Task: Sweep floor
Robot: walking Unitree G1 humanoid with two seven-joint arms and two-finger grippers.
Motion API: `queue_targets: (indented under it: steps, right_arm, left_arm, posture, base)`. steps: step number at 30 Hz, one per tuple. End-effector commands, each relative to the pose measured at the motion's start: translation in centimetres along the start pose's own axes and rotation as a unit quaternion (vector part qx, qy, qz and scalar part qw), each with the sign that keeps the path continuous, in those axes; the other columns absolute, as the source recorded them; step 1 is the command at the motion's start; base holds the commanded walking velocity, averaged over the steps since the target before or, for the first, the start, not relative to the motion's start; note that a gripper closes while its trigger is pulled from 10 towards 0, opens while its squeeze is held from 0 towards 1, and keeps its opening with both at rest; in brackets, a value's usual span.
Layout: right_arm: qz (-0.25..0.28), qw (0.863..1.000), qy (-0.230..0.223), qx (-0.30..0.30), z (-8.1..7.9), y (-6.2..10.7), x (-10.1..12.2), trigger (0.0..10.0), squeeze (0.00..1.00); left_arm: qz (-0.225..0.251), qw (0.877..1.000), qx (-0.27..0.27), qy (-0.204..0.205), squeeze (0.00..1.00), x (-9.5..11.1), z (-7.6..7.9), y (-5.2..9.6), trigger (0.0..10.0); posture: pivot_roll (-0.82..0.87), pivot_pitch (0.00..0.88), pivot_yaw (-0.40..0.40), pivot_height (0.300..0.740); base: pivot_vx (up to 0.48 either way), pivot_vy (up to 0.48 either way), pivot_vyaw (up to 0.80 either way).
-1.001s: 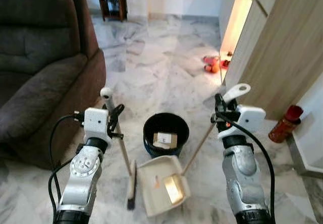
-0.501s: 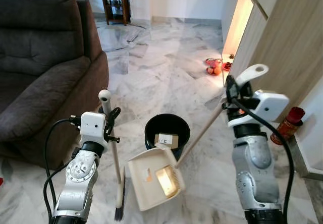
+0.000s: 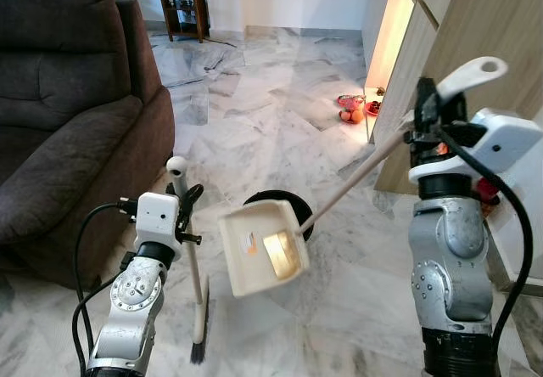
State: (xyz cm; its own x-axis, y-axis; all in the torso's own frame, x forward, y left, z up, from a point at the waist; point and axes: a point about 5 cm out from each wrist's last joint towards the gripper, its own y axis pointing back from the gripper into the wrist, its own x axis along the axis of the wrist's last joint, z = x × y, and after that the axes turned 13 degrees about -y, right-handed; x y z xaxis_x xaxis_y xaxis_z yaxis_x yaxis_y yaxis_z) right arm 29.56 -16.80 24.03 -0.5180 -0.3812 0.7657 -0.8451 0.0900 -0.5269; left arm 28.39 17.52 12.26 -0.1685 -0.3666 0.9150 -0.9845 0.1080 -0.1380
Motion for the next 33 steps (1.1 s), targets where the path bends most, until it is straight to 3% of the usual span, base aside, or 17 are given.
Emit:
queue_targets:
  steps: [1, 33]
  right_arm:
    - [0.034, 0.999, -0.013, 0.007, -0.74, -0.42, 1.43, 10.0, 0.00]
    - [0.036, 0.999, -0.022, 0.006, -1.09, -0.57, 1.52, 10.0, 0.00]
  left_arm:
    - [0.033, 0.999, 0.020, -0.019, 0.00, 1.18, -1.10, 0.06, 10.0]
    - [0.040, 0.998, 0.036, -0.022, 0.00, 1.45, -1.42, 0.21, 10.0]
  posture:
    - [0.06, 0.021, 0.005, 0.740]
    - [0.06, 0.018, 0.005, 0.740]
  base:
    - [0.000, 0.000, 0.00]
    - [0.249, 0.000, 0.00]
